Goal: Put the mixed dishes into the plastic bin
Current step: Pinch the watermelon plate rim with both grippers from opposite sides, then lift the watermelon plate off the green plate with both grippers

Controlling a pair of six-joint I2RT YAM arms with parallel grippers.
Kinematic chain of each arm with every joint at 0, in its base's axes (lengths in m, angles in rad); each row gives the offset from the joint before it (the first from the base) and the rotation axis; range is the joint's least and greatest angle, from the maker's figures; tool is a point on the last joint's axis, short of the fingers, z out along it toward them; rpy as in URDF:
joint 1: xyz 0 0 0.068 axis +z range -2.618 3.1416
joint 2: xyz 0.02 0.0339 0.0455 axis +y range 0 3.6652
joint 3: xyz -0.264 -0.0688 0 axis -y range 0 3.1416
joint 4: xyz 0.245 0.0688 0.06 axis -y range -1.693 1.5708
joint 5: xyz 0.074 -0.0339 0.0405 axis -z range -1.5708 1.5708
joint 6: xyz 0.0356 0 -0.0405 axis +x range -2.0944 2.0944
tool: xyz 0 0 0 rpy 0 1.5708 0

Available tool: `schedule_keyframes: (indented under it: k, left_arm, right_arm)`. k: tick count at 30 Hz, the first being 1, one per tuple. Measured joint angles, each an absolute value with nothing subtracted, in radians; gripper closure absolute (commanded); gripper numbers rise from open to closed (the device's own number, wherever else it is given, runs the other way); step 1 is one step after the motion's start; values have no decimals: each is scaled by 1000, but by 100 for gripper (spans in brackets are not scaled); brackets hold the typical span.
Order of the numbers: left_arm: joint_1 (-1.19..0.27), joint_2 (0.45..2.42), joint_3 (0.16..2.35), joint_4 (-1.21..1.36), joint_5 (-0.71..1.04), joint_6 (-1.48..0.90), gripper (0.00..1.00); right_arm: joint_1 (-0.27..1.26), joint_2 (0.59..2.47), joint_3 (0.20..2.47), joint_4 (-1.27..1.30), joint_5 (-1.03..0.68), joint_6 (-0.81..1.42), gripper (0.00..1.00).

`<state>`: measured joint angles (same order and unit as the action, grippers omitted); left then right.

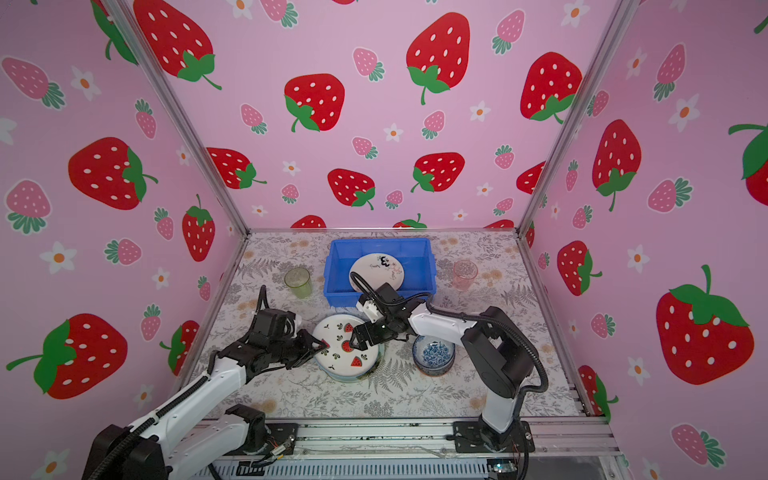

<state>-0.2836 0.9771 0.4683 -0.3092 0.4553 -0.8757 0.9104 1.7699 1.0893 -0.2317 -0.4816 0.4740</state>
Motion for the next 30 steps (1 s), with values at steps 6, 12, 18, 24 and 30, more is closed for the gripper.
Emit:
schedule_keyframes:
  k: [6,12,18,24,30]
  left_arm:
    - [-272,932,468,-300,453,-879,89]
    - [-255,930,468,-295,457,-879,97]
    - [-236,953,469,-290,481,-859,100]
    - [-205,979,502,-316,513,-805,100]
    - [-189,997,578,-312,589,-735,100]
  right_arm:
    - [912,1770,1089,-234,-478,474,7]
    - [912,1769,1090,-233,-469,475,7]
    - [902,1732,1092,-249,-431,479,6]
    - [854,1613,1136,-289,-396,482,4]
    - [758,1454,1143,-327,-387,509,3]
